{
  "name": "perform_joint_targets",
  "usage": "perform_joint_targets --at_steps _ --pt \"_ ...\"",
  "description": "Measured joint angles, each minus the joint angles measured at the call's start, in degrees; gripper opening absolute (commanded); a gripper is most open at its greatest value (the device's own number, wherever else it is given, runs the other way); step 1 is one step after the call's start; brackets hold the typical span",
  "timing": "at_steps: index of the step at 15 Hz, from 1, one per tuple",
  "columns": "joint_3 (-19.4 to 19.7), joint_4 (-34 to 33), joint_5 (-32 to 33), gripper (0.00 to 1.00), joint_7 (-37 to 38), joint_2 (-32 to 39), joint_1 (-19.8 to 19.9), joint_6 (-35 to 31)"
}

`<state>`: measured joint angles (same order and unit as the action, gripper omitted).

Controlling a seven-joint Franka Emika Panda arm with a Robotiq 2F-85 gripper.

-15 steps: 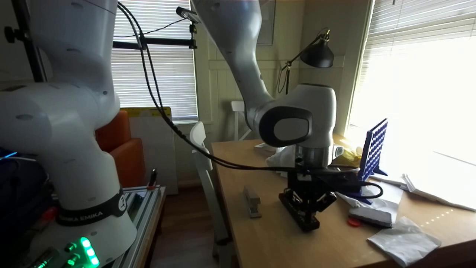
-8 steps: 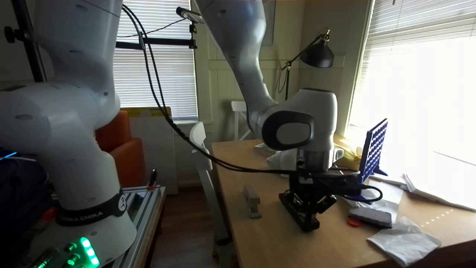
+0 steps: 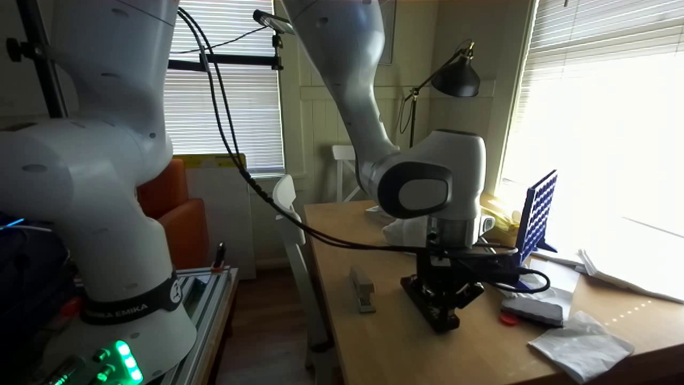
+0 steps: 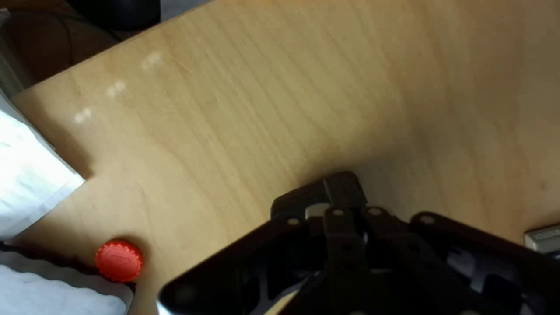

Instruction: Press the button on the remote

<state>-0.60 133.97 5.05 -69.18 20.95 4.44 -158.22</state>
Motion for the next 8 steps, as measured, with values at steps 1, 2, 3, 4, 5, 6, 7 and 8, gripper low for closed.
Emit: perform_joint_targets --at_steps 1,2,3,4,5,6,7,8 --pt "0.0 0.0 0.0 0.0 0.0 0.01 0.0 0.0" --pt "0.0 0.0 0.03 0.0 0.0 0.01 0.0 0.0" --pt "0.0 0.0 0.07 0.0 0.0 0.01 0.0 0.0" --pt "0.0 0.0 0.12 0.0 0.0 0.01 0.0 0.0" --pt "0.0 0.0 0.16 0.0 0.0 0.01 0.0 0.0" --pt "0.0 0.0 0.21 0.0 0.0 0.01 0.0 0.0" --pt "0.0 0.0 0.24 0.0 0.0 0.01 0.0 0.0" --pt "0.0 0.0 0.31 0.0 0.0 0.01 0.0 0.0"
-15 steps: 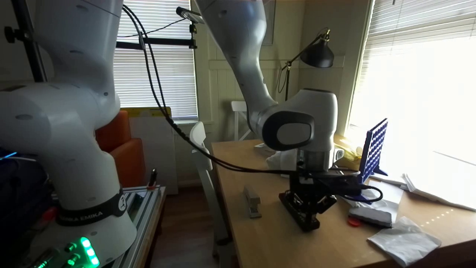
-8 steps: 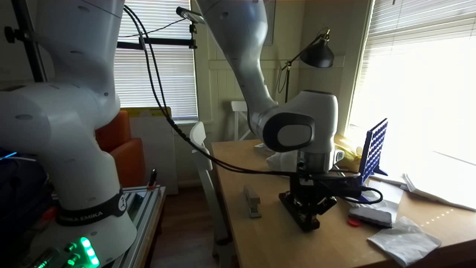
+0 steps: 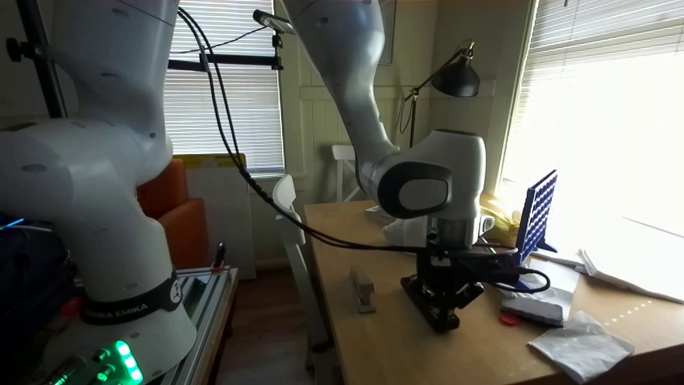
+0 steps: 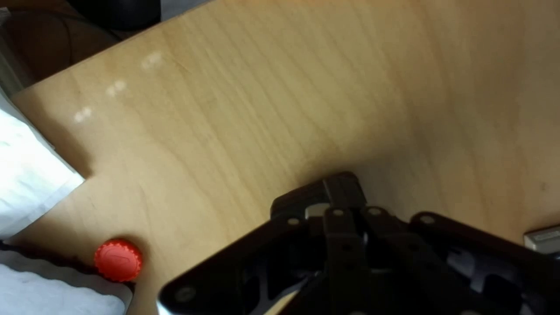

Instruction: Press the button on the remote

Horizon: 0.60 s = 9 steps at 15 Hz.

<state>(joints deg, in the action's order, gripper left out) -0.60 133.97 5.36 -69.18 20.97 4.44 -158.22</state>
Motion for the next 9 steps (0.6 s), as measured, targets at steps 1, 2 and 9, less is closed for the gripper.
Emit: perform_joint_targets --at_steps 1,2,9 --pt "0.0 0.0 0.09 0.0 0.0 0.01 0.0 0.0" --pt "0.01 0.0 0.31 0.0 0.1 0.04 0.0 0.0" --pt "0.17 -0.39 2.37 0.0 1.03 0.5 0.0 0.0"
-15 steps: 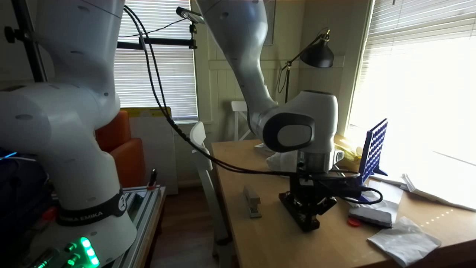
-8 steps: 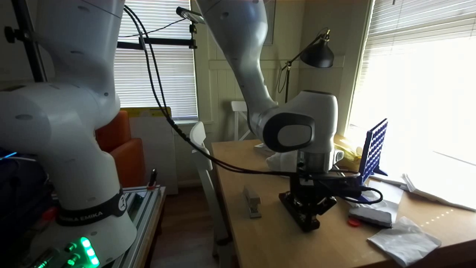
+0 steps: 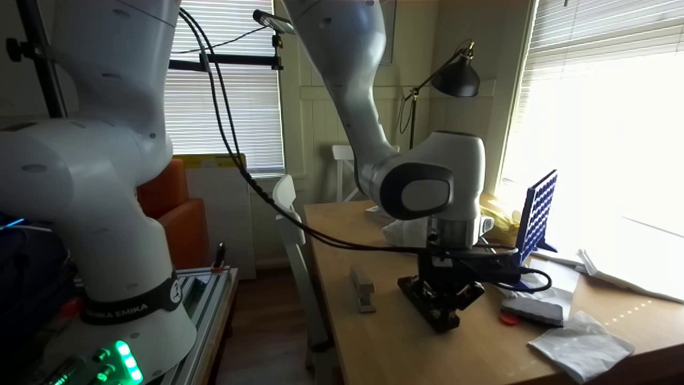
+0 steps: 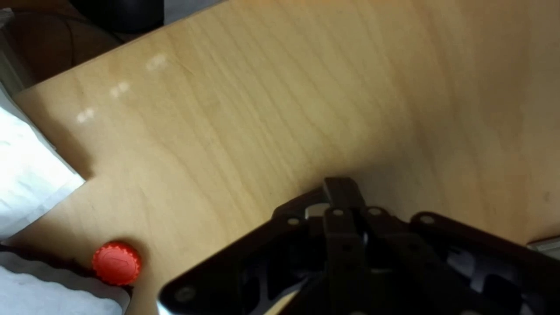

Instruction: Press the button on the remote

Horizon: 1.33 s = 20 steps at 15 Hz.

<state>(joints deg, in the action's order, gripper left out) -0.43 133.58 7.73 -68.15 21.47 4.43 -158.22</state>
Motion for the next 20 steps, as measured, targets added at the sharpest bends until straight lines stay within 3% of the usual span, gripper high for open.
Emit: perform_joint_targets --at_steps 15,20 --pt "0.16 -1.84 4.87 0.0 1.37 1.33 -0.34 0.05" --pt "-2.57 -1.36 2.76 0.0 1.12 -0.54 2.04 0.06"
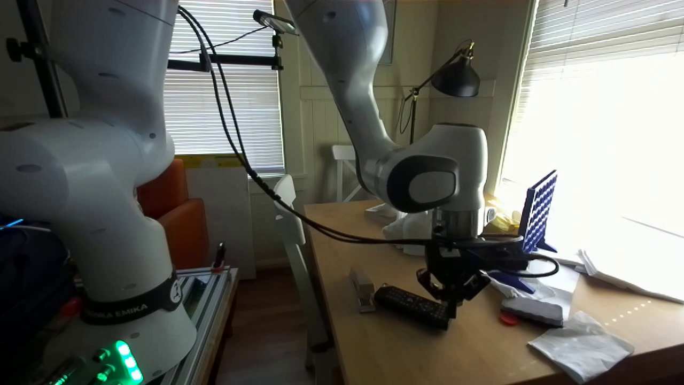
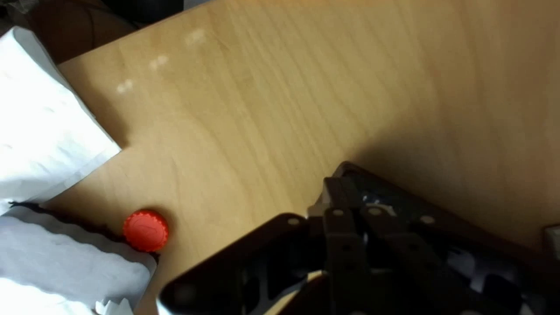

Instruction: Press the button on the remote

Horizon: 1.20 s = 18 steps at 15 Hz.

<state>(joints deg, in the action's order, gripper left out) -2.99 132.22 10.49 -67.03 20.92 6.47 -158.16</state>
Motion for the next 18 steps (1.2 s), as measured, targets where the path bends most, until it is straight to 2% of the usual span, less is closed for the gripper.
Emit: perform_joint_targets --at_steps 1,2,7,12,14,18 --pt "-0.79 0.28 -0.97 0.26 -0.21 -0.74 0.7 0.0" --pt "-1.55 0.68 -2.11 0.27 -0.55 -1.64 1.38 0.0" --pt "-5.05 3.35 -12.12 0.59 -2.35 -7.86 3.89 2.45" --pt "-4.98 5.03 -23.73 0.95 -1.2 -15.58 3.26 13.57" --pt "-3.57 5.7 -24.47 1.0 3.88 -18.58 2.21 17.06" --pt "-0.53 7.65 -24.46 1.0 15.26 -22.77 0.34 19.06"
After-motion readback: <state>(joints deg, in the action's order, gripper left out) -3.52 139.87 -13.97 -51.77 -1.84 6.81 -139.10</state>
